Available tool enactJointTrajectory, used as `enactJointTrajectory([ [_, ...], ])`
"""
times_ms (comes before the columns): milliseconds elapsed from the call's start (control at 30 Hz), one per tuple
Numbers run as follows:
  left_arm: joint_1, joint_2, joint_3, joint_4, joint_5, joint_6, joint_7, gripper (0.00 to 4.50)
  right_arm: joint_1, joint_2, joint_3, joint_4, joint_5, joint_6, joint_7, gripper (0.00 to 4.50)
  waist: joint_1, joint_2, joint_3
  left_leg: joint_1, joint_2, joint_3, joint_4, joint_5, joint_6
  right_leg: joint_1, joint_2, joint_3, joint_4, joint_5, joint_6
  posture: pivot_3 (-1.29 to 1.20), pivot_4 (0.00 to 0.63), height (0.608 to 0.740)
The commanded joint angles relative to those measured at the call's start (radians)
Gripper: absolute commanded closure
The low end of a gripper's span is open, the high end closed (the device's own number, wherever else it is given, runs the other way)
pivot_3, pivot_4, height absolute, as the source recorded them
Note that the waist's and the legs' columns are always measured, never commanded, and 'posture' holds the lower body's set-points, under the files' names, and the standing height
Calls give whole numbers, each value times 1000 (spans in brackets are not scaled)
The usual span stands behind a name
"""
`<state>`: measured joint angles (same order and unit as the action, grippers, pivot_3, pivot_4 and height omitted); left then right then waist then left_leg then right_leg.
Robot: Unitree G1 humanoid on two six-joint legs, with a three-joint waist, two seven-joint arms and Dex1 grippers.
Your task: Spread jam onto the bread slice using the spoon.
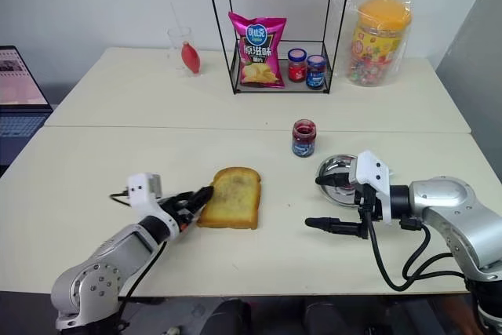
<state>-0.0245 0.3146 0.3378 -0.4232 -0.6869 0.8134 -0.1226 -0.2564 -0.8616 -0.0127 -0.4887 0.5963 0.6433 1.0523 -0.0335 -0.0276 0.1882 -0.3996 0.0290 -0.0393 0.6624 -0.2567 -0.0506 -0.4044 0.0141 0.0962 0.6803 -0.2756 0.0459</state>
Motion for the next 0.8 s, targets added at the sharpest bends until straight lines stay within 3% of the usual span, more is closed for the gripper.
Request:
enactJointTrajectory([
  [33,-15,109,-23,-48,138,-232,-140,419,7,17,-60,-16,2,-59,-23,0,1,0,0,0,0,0,0,0,0,0,0,0,0,0,0,0,150,740],
  [133,-30,212,-81,-53,231,-377,-268,419,14,72,-110,15,-10,-120,-79,0,3,0,0,0,0,1,0,0,0,0,0,1,-1,0,0,0,150,740],
  [167,-45,255,-105,-63,246,-418,-330,226,20,88,-138,30,-13,-135,-101,0,3,0,0,0,-1,2,0,0,0,0,-1,1,-1,0,0,0,150,740],
  [333,-114,367,-198,-128,142,-396,-566,5,42,139,-296,112,13,-122,-224,0,4,-1,0,-1,-1,3,0,0,0,0,-1,1,-3,0,0,0,150,740],
  [433,-161,396,-253,-157,63,-324,-650,5,75,170,-395,152,33,-110,-299,0,2,-1,0,-1,0,4,-1,0,0,0,-1,2,-2,0,0,0,150,740],
  [600,-270,382,-336,-146,54,-268,-668,5,174,289,-525,186,62,-93,-469,0,1,0,0,-1,1,1,-1,0,0,0,0,0,-1,-1,0,0,150,740],
  [800,-315,392,-400,-129,97,-267,-712,5,226,430,-532,239,58,-99,-610,0,-16,1,0,1,0,5,-1,0,0,0,0,4,0,-1,2,0,150,740],
])
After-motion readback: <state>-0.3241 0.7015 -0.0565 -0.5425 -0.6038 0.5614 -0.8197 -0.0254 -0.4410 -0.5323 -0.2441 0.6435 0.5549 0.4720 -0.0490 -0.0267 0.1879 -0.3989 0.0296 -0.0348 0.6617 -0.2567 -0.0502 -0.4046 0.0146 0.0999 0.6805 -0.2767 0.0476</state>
